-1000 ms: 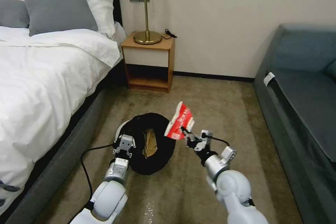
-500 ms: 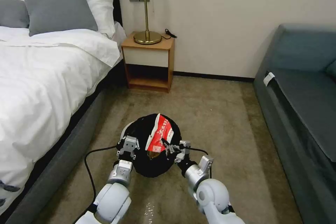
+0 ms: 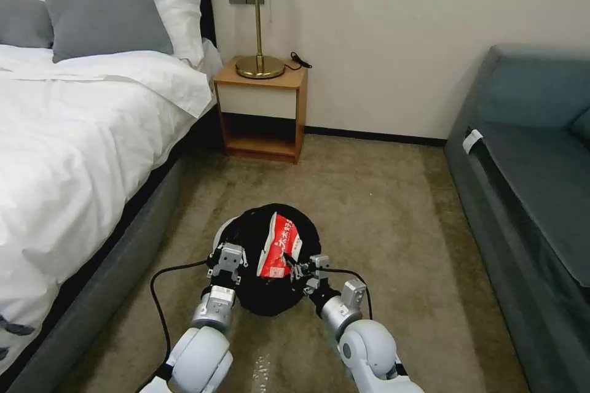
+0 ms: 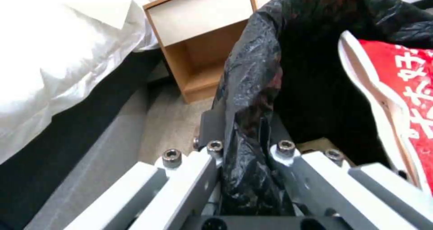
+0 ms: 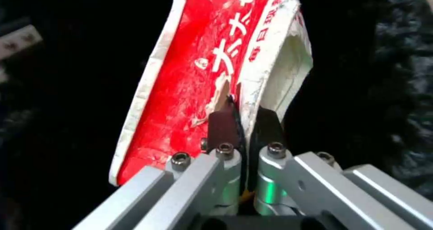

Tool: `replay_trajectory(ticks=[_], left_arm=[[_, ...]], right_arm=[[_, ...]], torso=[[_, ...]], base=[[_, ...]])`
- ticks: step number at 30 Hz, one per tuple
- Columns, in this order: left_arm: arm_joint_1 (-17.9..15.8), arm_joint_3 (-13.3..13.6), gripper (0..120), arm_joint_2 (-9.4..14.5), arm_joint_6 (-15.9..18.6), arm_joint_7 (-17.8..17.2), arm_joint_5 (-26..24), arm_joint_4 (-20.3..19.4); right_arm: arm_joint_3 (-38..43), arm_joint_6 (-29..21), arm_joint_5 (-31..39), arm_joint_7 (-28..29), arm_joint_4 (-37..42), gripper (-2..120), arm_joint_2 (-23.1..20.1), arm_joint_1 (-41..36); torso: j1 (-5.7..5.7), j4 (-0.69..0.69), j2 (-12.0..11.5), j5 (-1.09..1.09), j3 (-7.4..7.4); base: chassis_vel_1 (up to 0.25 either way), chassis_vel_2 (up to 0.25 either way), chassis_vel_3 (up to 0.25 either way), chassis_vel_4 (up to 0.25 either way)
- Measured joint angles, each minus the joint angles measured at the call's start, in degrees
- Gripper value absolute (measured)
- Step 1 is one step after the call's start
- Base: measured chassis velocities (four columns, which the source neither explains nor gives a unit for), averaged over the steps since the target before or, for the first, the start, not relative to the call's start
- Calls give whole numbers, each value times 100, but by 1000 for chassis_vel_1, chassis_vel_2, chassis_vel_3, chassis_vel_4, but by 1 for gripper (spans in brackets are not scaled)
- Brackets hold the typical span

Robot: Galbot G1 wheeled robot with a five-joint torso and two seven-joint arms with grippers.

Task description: Pick up the trash bin, then pick up the garbage on the floor and place it into the trash bin.

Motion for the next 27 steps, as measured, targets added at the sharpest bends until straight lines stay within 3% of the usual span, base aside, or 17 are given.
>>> replay_trajectory(ticks=[6,8,10,12,14,16,18,20,22,24,27], left_arm=[[-7,-5,4,0,-4,0,0,0],[-30,-25,4,5,-13,1,-4,35],[-33,-27,4,6,-15,2,-5,41],[-58,-44,4,17,-22,2,-15,83],[-70,-51,4,22,-23,2,-21,98],[-123,-70,4,35,-26,4,-49,149],[-136,-76,4,37,-26,4,-56,164],[-181,-91,4,41,-27,6,-80,209],[-192,-93,4,43,-28,6,-85,218],[-239,-109,4,56,-27,7,-110,259],[-287,-129,4,59,-27,7,-147,294]], right_arm=[[1,-11,4,65,-15,21,-5,-2],[0,-28,60,83,-12,32,-28,-2],[0,-31,67,85,-10,34,-30,-2],[-2,-51,134,99,1,48,-50,18],[-2,-62,174,105,3,50,-59,29],[54,-98,342,123,45,62,-82,70],[61,-103,370,126,55,64,-87,79],[173,-135,515,144,119,77,-147,182],[200,-143,552,148,134,79,-165,205],[319,-192,725,164,186,92,-260,304],[401,-207,812,170,205,98,-347,370]], torso=[[0,-3,0,5,0],[0,-3,0,22,0],[0,-3,0,25,0],[0,-6,0,35,0],[0,-7,0,38,0],[0,-13,0,48,0],[0,-14,0,48,0],[0,-8,0,31,0],[0,-7,0,30,0],[0,-6,0,25,0],[0,-5,0,22,0]], base=[[0,0,0,0],[0,0,0,0],[0,0,0,0],[0,0,0,0],[0,0,0,0],[0,0,0,0],[0,0,0,0],[0,0,0,0],[0,0,0,0],[0,0,0,0],[0,0,0,0]])
